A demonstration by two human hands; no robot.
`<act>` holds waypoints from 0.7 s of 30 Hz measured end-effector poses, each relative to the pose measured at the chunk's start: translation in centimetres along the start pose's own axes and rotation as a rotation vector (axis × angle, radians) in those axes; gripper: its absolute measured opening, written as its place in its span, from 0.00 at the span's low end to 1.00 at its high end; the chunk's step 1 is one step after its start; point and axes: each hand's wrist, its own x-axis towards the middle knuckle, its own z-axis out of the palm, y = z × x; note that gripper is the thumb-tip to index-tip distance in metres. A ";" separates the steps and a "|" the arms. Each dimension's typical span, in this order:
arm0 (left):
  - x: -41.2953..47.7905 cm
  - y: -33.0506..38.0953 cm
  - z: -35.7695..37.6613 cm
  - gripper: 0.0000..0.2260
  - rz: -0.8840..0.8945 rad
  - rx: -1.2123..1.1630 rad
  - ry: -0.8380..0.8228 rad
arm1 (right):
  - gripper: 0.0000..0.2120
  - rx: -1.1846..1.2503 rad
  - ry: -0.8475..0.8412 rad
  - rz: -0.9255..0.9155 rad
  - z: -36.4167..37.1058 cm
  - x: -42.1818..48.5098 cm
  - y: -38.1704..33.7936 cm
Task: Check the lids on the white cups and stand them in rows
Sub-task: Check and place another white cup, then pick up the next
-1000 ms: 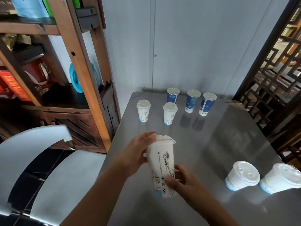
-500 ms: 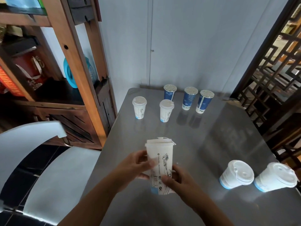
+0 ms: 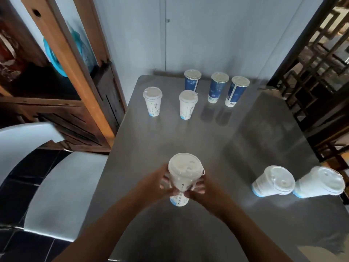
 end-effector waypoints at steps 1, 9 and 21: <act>0.3 -0.6 0.3 0.30 0.001 0.019 0.009 | 0.28 -0.012 0.019 -0.001 0.3 0.3 0.7; 2.0 -3.6 2.3 0.29 0.073 0.145 0.038 | 0.34 -0.242 0.156 -0.070 2.4 2.0 4.9; 3.1 -8.8 4.9 0.30 0.096 0.265 0.127 | 0.30 -0.260 0.102 -0.023 4.7 3.9 9.1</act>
